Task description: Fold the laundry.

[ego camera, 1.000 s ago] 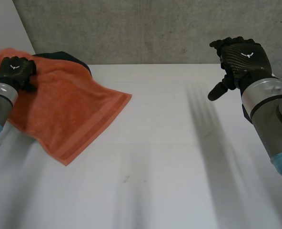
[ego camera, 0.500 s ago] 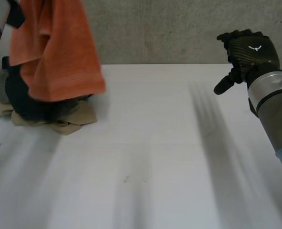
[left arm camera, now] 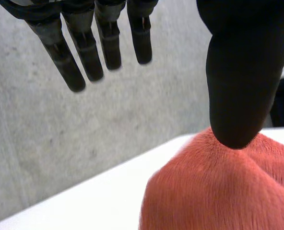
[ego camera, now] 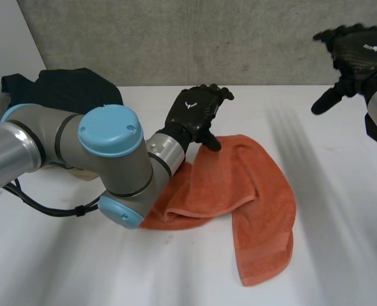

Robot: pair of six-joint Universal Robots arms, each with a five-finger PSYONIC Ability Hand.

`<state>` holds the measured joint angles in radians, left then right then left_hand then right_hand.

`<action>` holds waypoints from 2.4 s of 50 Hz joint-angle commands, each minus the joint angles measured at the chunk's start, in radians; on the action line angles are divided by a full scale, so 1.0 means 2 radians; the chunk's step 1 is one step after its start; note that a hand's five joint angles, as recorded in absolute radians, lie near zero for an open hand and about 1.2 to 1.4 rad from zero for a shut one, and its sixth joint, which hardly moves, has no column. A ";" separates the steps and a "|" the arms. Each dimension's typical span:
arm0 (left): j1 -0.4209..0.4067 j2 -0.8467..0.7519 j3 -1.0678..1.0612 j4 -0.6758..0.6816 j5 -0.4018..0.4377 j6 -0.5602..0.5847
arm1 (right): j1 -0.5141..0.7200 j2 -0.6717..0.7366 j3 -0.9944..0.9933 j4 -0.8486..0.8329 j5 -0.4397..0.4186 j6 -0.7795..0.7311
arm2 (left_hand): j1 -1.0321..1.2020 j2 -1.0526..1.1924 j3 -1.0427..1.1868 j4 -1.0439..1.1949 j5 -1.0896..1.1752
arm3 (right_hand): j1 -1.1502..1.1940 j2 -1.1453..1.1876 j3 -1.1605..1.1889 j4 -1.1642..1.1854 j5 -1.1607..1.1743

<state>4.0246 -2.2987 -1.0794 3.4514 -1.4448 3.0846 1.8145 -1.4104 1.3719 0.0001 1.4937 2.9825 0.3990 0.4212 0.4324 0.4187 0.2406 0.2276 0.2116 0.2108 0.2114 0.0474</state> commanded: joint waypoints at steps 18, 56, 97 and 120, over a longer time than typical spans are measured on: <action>0.112 0.171 -0.285 -0.048 -0.042 0.084 | 0.042 0.042 0.088 0.164 -0.041 -0.119 | -0.020 -0.031 -0.036 -0.029 -0.028 | 0.005 0.013 0.013 0.013 0.008; 0.068 0.031 -0.198 -0.023 -0.010 0.095 | 0.163 0.068 0.333 -0.113 -0.001 -0.242 | 0.499 0.488 0.482 0.489 0.491 | 0.396 0.404 0.404 0.404 0.399; 0.085 0.114 -0.245 -0.075 0.018 0.101 | -0.030 -0.030 0.224 -0.035 -0.024 -0.265 | 0.095 0.084 0.078 0.085 0.087 | 0.584 0.592 0.593 0.592 0.587; 0.059 0.060 -0.163 -0.073 -0.051 0.100 | -0.036 -0.024 0.194 -0.038 -0.014 -0.286 | 0.499 0.488 0.482 0.489 0.491 | 0.584 0.592 0.593 0.592 0.587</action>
<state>4.1306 -2.2575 -1.4240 3.3017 -1.4789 3.2881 1.7510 -1.4493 1.8083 -0.1124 1.4622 2.4435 1.0827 1.1897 1.1794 1.1923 0.9807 0.7775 1.1740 1.1892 1.1977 1.0203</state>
